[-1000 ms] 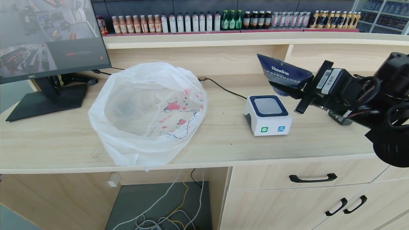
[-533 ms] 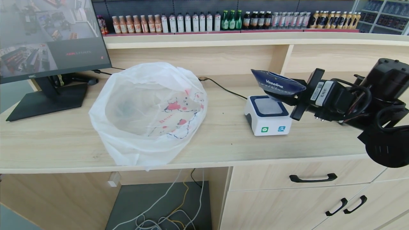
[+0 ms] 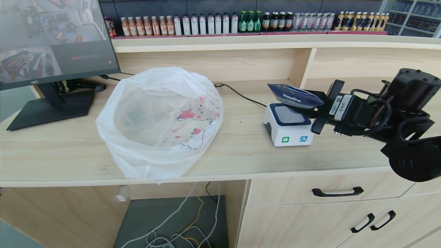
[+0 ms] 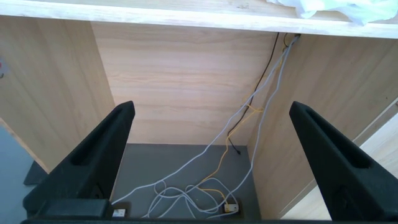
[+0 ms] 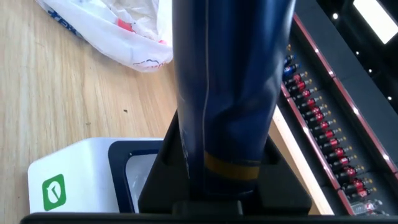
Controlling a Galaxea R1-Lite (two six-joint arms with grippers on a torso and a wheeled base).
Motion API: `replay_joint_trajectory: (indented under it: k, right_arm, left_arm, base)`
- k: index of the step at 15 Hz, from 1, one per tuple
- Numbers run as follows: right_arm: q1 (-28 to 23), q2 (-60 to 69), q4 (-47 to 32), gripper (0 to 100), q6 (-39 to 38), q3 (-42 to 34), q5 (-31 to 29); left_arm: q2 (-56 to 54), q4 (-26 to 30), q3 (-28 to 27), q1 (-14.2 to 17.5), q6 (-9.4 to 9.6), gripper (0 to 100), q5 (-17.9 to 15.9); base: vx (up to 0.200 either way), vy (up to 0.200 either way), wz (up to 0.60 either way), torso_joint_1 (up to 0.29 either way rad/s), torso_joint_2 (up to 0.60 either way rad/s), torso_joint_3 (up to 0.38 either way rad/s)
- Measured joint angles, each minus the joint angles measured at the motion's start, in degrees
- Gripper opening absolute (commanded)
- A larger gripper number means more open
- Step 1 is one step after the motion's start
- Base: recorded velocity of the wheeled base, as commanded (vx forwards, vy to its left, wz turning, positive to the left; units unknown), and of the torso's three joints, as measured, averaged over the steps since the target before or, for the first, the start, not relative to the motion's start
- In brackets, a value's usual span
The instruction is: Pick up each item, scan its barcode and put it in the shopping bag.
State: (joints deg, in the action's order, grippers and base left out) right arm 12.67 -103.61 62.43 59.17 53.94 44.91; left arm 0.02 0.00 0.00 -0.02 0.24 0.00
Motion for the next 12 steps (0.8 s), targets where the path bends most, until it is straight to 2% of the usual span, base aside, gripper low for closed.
replay_joint_trajectory:
  k: [12]
  right_arm:
    - [-0.02,-0.57,0.13,0,0.39,-0.69,-0.07]
  left_arm:
    - [0.00,0.00,0.00,-0.02,0.00,100,0.00]
  base:
    - [0.000,0.000,0.00,0.000,0.00,0.000]
